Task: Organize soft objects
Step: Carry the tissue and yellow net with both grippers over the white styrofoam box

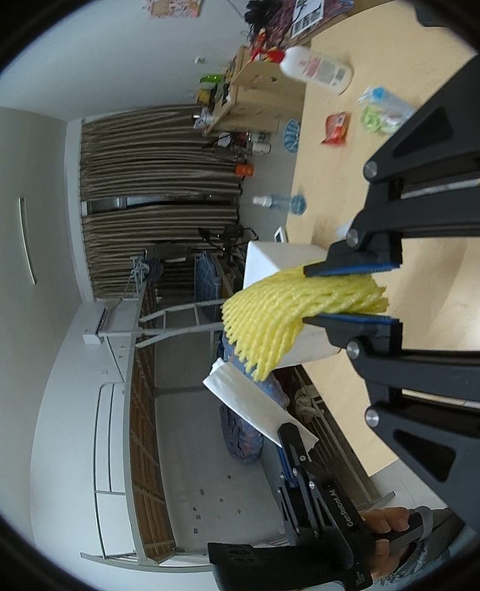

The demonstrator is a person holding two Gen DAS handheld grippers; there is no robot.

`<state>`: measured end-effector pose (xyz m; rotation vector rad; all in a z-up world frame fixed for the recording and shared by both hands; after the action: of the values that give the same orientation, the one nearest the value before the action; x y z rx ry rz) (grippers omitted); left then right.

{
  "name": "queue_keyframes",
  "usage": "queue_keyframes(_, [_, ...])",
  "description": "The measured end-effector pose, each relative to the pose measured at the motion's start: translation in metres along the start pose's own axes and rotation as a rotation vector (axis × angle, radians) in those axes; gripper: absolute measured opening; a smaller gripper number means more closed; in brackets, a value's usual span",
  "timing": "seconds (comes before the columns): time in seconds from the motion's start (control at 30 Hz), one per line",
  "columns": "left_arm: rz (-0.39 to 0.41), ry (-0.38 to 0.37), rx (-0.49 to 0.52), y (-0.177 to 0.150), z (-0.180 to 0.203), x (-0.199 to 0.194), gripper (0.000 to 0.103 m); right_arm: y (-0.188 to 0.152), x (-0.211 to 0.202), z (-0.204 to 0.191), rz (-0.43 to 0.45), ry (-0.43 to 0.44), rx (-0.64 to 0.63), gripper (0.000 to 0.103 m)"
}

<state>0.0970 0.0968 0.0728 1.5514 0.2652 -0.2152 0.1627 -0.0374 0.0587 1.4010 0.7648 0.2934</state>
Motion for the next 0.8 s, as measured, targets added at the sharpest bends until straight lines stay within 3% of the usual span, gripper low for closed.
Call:
queue_keyframes(0.27, [-0.005,0.014,-0.001,0.016,-0.016,0.018,0.008,0.016,0.026,-0.005,-0.025,0.032,-0.008,0.021])
queue_keyframes(0.8, [-0.047,0.015,-0.011,0.043,-0.044,0.080,0.008,0.054,0.075,-0.009,-0.065,0.013,-0.030,0.021])
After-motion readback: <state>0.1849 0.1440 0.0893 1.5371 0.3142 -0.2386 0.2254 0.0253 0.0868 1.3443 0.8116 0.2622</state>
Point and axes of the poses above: each gripper's, at about its wrist camera, not at the fingertips, and x roughly the way its jaws point, z to its right, y to its top, the point moved 6 cm from there along x, roughly the way its jaws point, and after that the axes turned 5 degrees about -y, right-handed, at the moved point
